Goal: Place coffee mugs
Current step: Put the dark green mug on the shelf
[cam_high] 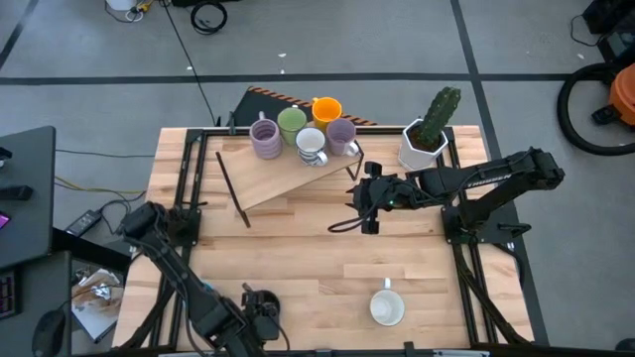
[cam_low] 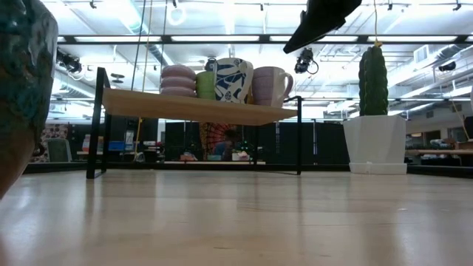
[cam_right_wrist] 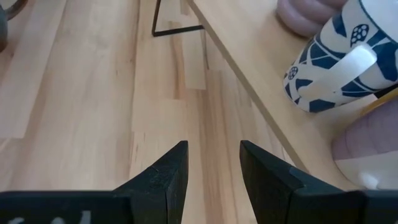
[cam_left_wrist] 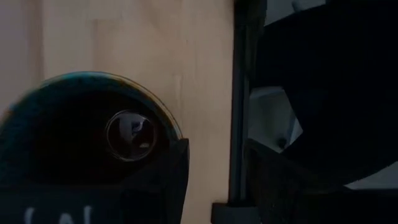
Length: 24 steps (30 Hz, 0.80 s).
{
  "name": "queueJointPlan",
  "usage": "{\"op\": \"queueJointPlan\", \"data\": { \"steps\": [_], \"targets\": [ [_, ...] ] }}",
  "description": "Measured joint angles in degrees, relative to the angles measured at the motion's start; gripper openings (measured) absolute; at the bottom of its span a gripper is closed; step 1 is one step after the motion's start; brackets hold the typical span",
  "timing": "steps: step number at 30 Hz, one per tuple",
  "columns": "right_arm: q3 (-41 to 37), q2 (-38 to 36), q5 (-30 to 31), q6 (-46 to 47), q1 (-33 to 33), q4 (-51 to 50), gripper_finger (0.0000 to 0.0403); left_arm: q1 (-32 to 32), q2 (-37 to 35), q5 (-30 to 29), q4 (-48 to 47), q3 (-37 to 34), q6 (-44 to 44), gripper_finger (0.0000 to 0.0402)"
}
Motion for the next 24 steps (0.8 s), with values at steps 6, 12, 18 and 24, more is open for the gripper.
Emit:
{"op": "queueJointPlan", "data": {
  "steps": [6,12,18,24],
  "targets": [
    [0.00,0.00,-0.13,0.00,0.00,0.21,0.0151,0.00,-1.88,-0.40,-0.28,-0.14,-0.45,0.0142],
    [0.00,0.00,-1.16,0.00,0.00,0.46,0.0151,0.21,-1.54,-1.80,-3.07,-0.11,-2.00,0.0127],
    [0.00,-0.02,-1.49,0.02,0.00,0.44,0.0151,0.35,-1.00,-3.40,-4.86,-0.15,-2.15,0.0126],
    [0.00,-0.04,-1.49,0.17,0.00,0.42,0.0151,-0.04,0.90,-3.41,-5.81,-0.13,-1.92,0.0126]
  ]
}}
